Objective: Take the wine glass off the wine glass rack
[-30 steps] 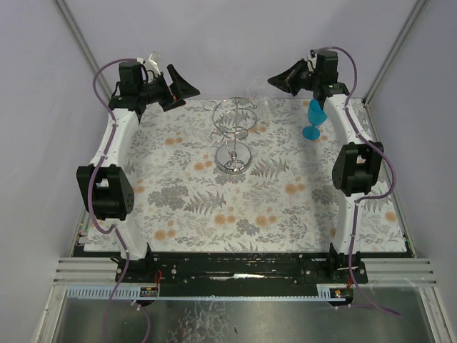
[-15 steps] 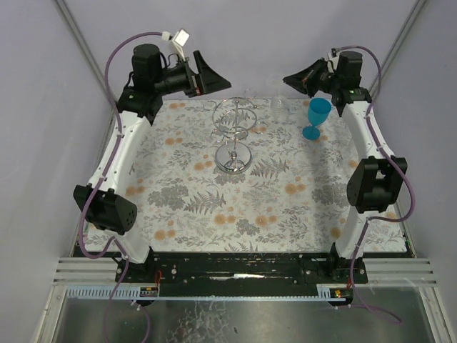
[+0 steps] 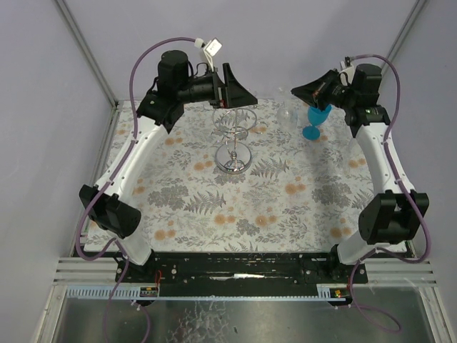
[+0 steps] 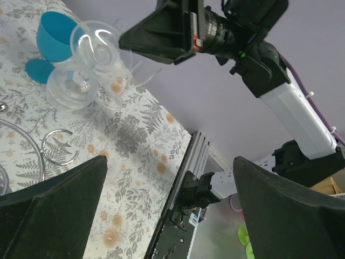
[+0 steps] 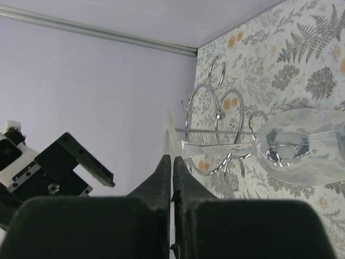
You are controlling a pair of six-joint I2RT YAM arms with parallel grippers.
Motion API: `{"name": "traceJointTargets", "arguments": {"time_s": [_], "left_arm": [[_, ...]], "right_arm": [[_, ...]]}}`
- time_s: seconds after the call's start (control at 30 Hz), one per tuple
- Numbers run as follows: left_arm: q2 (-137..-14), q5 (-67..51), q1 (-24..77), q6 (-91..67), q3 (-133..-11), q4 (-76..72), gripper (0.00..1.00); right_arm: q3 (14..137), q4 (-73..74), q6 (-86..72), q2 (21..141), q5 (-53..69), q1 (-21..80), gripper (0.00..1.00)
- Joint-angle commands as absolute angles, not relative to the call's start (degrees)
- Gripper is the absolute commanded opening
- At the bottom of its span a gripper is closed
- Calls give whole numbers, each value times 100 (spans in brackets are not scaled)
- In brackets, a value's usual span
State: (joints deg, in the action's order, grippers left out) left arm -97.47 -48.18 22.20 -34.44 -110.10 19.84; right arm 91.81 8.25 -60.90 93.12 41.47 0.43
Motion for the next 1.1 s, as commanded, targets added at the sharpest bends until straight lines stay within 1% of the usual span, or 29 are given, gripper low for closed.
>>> {"name": "traceJointTargets", "arguments": {"time_s": [0.0,0.2,0.33,0.6,1.07], "left_arm": [[-9866,-4750,2440,-3534,-10974,1697,99],[-10077,-4719,2537,-3707,-10962,1547,99],[-10259,-4751,2569,-3834,-11045,1456,100],[-10512,-4796,2637,-4017,-11063,1321,100],[-10694,-5234,2763,-5049,-11020,421,99]], "right_arm": [[8780,502,-6003,8514,4365,53,0],[8175,478,-6082,7866,4333,53,0],[8010,528,-6108,7601,4335,51,0],[7968,598,-6121,7393,4344,53,0],[7886,625,-6083,7204,4426,53,0]]}}
